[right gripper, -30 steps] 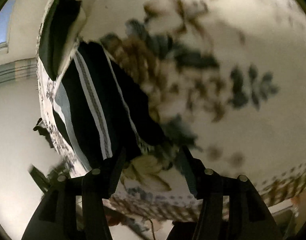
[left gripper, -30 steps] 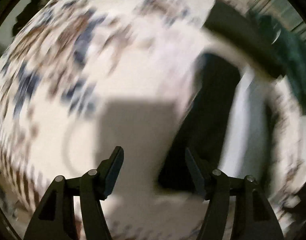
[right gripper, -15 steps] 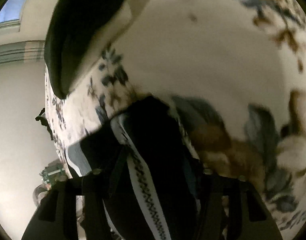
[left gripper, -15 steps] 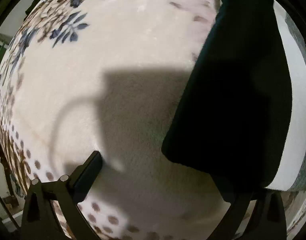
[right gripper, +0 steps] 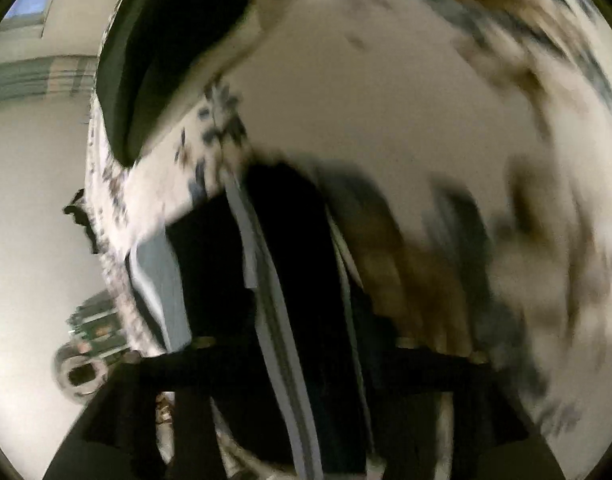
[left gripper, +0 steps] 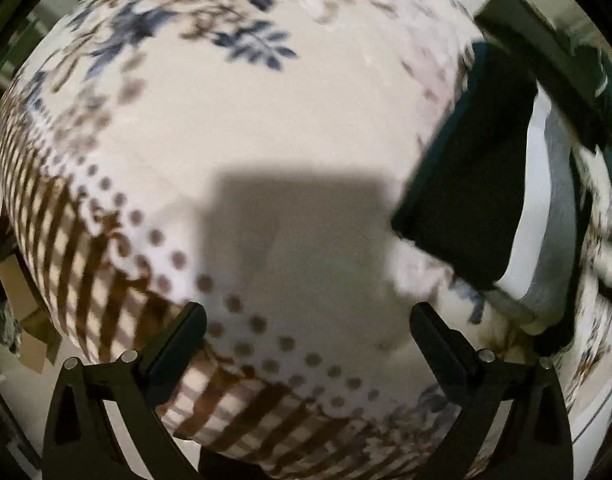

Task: Fold small clothes

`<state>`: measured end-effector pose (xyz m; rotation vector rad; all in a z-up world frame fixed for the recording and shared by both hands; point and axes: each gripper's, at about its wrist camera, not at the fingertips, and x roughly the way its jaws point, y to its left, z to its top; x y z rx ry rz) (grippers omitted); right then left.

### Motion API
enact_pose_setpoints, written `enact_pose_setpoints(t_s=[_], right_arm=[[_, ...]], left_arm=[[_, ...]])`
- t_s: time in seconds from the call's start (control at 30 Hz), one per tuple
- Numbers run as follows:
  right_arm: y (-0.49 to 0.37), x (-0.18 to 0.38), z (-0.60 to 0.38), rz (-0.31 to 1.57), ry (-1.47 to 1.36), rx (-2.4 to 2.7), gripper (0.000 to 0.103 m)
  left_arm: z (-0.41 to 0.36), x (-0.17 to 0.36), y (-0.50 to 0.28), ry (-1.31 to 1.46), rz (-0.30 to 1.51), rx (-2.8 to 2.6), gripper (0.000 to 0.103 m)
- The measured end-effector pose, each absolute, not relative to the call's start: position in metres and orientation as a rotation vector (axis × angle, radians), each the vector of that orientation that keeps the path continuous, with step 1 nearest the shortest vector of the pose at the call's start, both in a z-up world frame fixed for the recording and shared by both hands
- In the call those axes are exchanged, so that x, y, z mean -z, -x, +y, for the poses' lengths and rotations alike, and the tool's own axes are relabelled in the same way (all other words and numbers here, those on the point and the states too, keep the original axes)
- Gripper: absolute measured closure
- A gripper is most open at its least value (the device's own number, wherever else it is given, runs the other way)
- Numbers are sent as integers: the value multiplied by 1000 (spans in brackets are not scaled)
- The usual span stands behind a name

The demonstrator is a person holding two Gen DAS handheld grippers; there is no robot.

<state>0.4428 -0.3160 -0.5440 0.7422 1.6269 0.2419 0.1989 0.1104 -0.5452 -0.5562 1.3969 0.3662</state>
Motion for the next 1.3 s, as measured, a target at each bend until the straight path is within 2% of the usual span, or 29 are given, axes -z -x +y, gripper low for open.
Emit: enact_pose_setpoints(t_s=[0.17,0.2,0.23,0.27,0.47,0.57,0.63,0.7,0.73,0.77,0.93,1.1,1.17,1.27,1.3], right_arm=[[-357,574,-322,1761,-958,-253,46],[-348,578,-319,1750,-1009,-277,49],[-342,579,-317,1729,-1020,-272,82],[-337,577,-316,1697,-991,-249,97],[-321,519,-334,1514,-856,-157,98],[-320,517,-343,1534,-763,-121,98],[-322,544,-338,1626,-783,-140,96],[-325,569,-330,1743,-786,-159,77],[-328,572,-330,1782,-739,-126,57],[-333,567,-332,1794,-694,-89,50],[-374,505,-326,1643,-536,-84,50],[-467,462,-196,1551,-275,-474,47],[-496,460,-132,1515,-169,-594,47],[-543,477,-28,1594,-59,-723,47],[-552,483,-7,1614,-18,-735,47]], left_arm=[[130,538,-206,578,1359,-379,0],[130,539,-213,568,1358,-378,0],[130,540,-217,561,1355,-376,0],[127,540,-223,556,1353,-371,0],[96,529,-252,525,1306,-321,0],[94,536,-272,546,1295,-285,0],[91,540,-278,559,1281,-262,0],[90,545,-284,576,1270,-237,0],[90,548,-288,584,1266,-224,0],[90,548,-288,594,1261,-215,0],[97,553,-273,695,1203,-153,0],[98,560,-269,778,1127,-73,2],[97,560,-269,776,1109,-41,10],[93,564,-271,764,1113,19,33],[92,566,-271,763,1117,36,50]])
